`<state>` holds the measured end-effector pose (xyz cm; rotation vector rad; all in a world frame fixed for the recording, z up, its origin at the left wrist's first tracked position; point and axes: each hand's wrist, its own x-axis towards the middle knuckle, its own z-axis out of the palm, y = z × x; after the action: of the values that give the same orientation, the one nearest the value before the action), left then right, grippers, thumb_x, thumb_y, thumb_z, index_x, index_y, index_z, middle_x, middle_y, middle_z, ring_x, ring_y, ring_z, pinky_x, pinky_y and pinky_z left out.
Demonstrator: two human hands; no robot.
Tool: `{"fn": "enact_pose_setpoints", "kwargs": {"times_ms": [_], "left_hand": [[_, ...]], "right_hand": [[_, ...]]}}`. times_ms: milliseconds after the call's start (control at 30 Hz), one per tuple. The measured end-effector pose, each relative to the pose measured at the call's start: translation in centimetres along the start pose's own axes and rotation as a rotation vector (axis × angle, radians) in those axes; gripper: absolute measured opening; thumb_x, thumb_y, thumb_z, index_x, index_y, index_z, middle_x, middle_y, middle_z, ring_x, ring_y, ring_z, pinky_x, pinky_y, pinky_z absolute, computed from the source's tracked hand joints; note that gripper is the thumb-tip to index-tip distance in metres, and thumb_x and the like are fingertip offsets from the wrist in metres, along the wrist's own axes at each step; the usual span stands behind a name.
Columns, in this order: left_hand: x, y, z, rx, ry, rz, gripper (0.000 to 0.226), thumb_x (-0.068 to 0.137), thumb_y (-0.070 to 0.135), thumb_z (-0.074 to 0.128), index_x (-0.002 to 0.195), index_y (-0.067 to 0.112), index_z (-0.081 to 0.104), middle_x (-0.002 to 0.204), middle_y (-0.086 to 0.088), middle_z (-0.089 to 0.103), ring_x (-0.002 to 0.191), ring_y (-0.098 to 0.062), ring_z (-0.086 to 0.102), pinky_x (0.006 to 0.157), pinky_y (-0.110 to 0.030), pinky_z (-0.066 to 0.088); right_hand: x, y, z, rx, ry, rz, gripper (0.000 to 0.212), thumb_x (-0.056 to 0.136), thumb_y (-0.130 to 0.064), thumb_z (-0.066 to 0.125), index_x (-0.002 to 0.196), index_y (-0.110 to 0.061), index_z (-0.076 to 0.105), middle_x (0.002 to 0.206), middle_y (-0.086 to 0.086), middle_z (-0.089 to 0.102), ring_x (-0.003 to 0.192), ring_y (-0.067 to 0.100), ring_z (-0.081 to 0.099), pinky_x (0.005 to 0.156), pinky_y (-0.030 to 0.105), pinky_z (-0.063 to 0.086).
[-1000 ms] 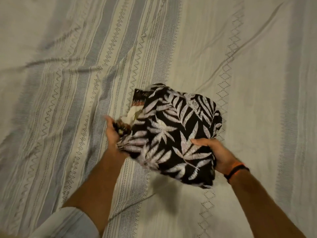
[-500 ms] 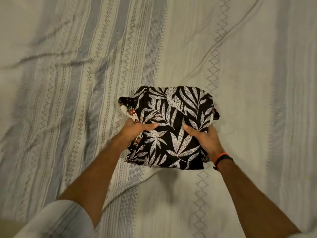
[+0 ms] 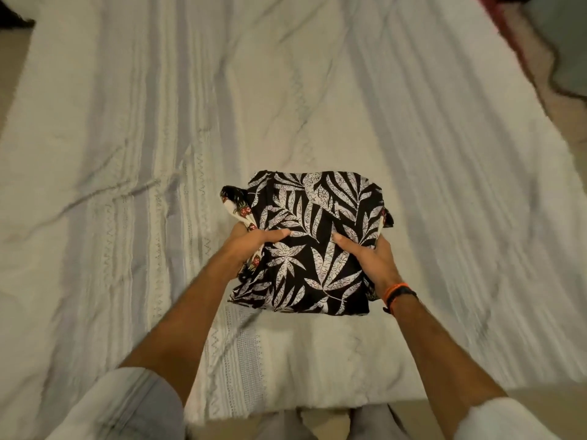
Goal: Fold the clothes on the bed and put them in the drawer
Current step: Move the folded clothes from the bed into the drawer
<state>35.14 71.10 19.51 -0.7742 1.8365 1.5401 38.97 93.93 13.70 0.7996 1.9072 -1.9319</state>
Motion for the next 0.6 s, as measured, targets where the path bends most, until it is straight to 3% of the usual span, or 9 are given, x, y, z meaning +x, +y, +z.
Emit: {"fn": "enact_pose_setpoints", "kwargs": {"times_ms": [133, 233, 300, 400, 500, 600], "left_hand": [[-3.2, 1.0, 3.9, 0.117, -0.141, 0.051, 0.089, 0.07, 0.035, 0.086, 0.14, 0.012, 0.034, 0.143, -0.009, 0.047, 0.125, -0.028, 0.047, 0.109, -0.047, 0.035], [-5.6, 1.5, 8.3, 0.185, -0.287, 0.083, 0.064, 0.076, 0.028, 0.083, 0.117, 0.015, 0.034, 0.109, 0.0, 0.054, 0.103, -0.02, 0.051, 0.097, -0.037, 0.039], [-7.9, 1.8, 11.5, 0.241, -0.373, 0.124, 0.059, 0.078, 0.024, 0.081, 0.114, 0.014, 0.034, 0.096, 0.003, 0.053, 0.087, -0.014, 0.054, 0.084, -0.032, 0.042], [-11.0, 0.9, 17.4, 0.356, -0.505, 0.149, 0.068, 0.074, 0.026, 0.084, 0.121, 0.011, 0.038, 0.106, -0.004, 0.058, 0.087, -0.016, 0.058, 0.073, -0.033, 0.046], [-14.9, -0.9, 23.1, 0.488, -0.621, 0.182, 0.071, 0.071, 0.031, 0.086, 0.12, 0.008, 0.04, 0.102, -0.002, 0.06, 0.086, -0.016, 0.06, 0.064, -0.03, 0.045], [-17.7, -3.5, 28.5, 0.654, -0.738, 0.21, 0.102, 0.043, 0.05, 0.094, 0.127, 0.009, 0.053, 0.111, -0.007, 0.071, 0.095, -0.025, 0.071, 0.083, -0.042, 0.055]], "right_hand": [[-6.3, 0.5, -4.9, 0.104, 0.178, -0.022, 0.077, 0.052, -0.05, 0.093, 0.121, -0.034, 0.061, 0.114, -0.009, 0.072, 0.101, 0.013, 0.071, 0.097, 0.044, 0.054], [-11.2, 1.6, -8.8, 0.184, 0.323, -0.058, 0.075, 0.054, -0.049, 0.093, 0.12, -0.033, 0.062, 0.113, -0.009, 0.073, 0.1, 0.014, 0.071, 0.096, 0.044, 0.055], [-14.4, 2.5, -11.4, 0.229, 0.421, -0.067, 0.08, 0.053, -0.05, 0.094, 0.123, -0.032, 0.061, 0.113, -0.009, 0.073, 0.101, 0.015, 0.071, 0.096, 0.045, 0.055], [-20.0, 4.6, -15.9, 0.303, 0.579, -0.081, 0.079, 0.051, -0.051, 0.093, 0.121, -0.033, 0.061, 0.112, -0.008, 0.073, 0.1, 0.015, 0.071, 0.097, 0.045, 0.054], [-25.7, 7.6, -19.8, 0.382, 0.74, -0.099, 0.089, 0.04, -0.061, 0.093, 0.119, -0.035, 0.061, 0.114, -0.009, 0.072, 0.103, 0.016, 0.07, 0.098, 0.046, 0.053], [-31.2, 11.1, -23.1, 0.462, 0.845, -0.104, 0.085, 0.043, -0.057, 0.094, 0.119, -0.032, 0.065, 0.112, -0.007, 0.073, 0.101, 0.018, 0.071, 0.095, 0.046, 0.055]]}}
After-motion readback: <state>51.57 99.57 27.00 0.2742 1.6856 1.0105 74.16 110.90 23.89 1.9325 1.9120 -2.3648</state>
